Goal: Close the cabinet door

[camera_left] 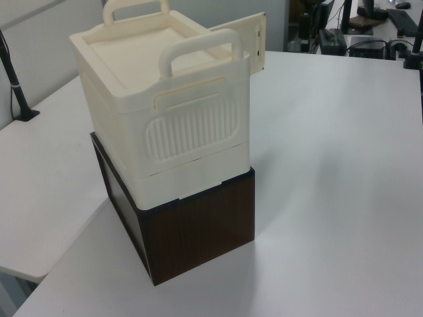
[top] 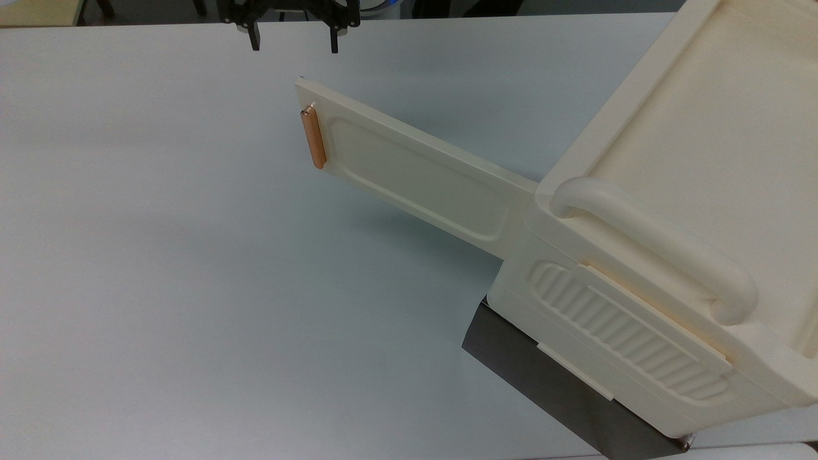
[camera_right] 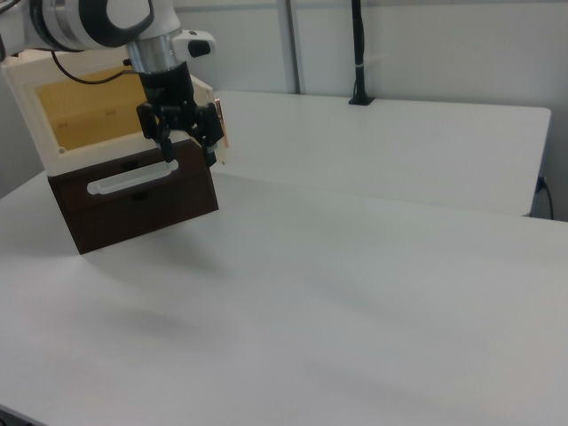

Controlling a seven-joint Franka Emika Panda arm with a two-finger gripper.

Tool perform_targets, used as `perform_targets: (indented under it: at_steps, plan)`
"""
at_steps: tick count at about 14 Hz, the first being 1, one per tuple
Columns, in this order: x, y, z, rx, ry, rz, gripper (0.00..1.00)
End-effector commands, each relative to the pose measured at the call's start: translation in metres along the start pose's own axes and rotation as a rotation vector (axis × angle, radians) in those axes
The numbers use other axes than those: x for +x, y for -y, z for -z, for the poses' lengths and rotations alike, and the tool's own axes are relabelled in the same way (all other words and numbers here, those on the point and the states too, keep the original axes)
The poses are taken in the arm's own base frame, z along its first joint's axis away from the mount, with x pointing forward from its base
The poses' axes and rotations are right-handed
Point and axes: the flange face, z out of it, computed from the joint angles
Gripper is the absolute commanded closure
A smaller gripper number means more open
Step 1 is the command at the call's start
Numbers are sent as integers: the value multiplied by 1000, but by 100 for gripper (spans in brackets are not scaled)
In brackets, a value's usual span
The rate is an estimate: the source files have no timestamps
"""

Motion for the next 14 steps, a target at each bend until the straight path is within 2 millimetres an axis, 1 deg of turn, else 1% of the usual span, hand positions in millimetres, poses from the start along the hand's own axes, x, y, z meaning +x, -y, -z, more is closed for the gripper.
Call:
perform_targets:
  at_steps: [1, 3, 5, 8, 11, 14]
  plan:
    - [-9, 2, 4, 5, 6, -3, 66]
    - [-8, 2, 5, 4, 0, 2, 99]
    - [-8, 3, 8, 5, -10, 3, 100]
    - [-5, 2, 22, 10, -45, 1, 100]
    - [-1, 3, 55, 70, -140, -9, 100]
    - [12, 5, 73, 76, -295, -25, 100]
